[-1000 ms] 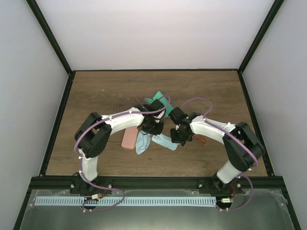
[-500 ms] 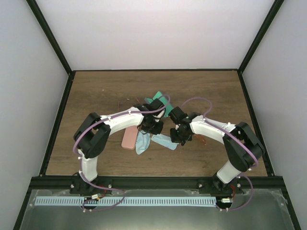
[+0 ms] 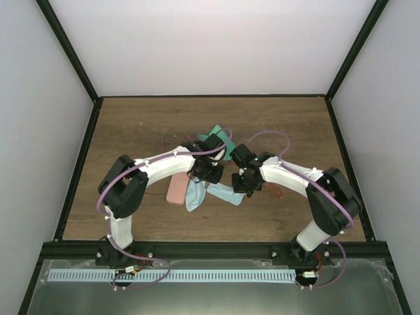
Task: Organize the sunglasses
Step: Adjust the glasses cleaning cloth at the center of the board.
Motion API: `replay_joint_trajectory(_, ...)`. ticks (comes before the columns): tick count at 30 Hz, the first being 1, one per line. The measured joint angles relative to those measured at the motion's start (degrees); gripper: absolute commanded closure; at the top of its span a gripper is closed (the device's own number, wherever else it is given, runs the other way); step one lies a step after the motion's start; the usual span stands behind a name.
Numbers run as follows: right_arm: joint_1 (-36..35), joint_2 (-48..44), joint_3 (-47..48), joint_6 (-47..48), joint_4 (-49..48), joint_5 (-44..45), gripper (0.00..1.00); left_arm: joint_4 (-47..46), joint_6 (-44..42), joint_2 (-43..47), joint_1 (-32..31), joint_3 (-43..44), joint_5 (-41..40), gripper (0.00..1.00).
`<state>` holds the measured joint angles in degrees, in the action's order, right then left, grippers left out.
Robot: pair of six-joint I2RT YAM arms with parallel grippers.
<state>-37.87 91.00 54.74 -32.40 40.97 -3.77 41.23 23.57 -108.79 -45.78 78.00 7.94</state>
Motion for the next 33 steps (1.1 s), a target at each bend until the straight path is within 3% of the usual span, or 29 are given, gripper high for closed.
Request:
replay_joint_trajectory(2,0.00,-0.20,0.00,0.00,0.00,0.00,0.99,-0.68,-0.22,0.00,0.00,0.00,0.26,0.43)
replay_joint_trajectory(5,0.00,-0.87,0.00,0.02,-0.07,-0.04,0.99,-2.01,-0.63,-0.04,0.00,-0.04,0.50,0.41)
replay_joint_trajectory(13,0.00,-1.18,-0.57,0.48,-0.66,-2.99,0.99,-3.37,-1.27,-1.97,0.00,-0.04,1.53,0.76)
replay_joint_trajectory(16,-0.02,-1.18,-0.63,0.85,-0.76,-4.48,0.99,-3.48,-1.29,-2.01,0.00,0.02,1.53,0.94)
replay_joint_trajectory(24,-0.15,-1.70,-2.51,1.51,-1.05,-6.64,0.99,-3.50,-1.25,-2.38,0.00,0.11,1.55,0.95)
replay_joint_trajectory(26,-0.15,-2.60,-2.43,1.46,-0.92,-6.40,0.99,-3.50,-1.25,-2.40,0.00,0.11,1.38,0.82)
replay_joint_trajectory(30,-0.15,-4.24,0.22,1.20,0.92,-4.92,0.99,-3.48,-1.01,-2.32,0.02,0.11,0.04,0.31)
replay_joint_trajectory(33,-0.15,-4.74,4.61,1.07,2.03,-3.54,0.99,-3.48,-0.83,-1.62,0.28,0.11,-0.92,0.07)
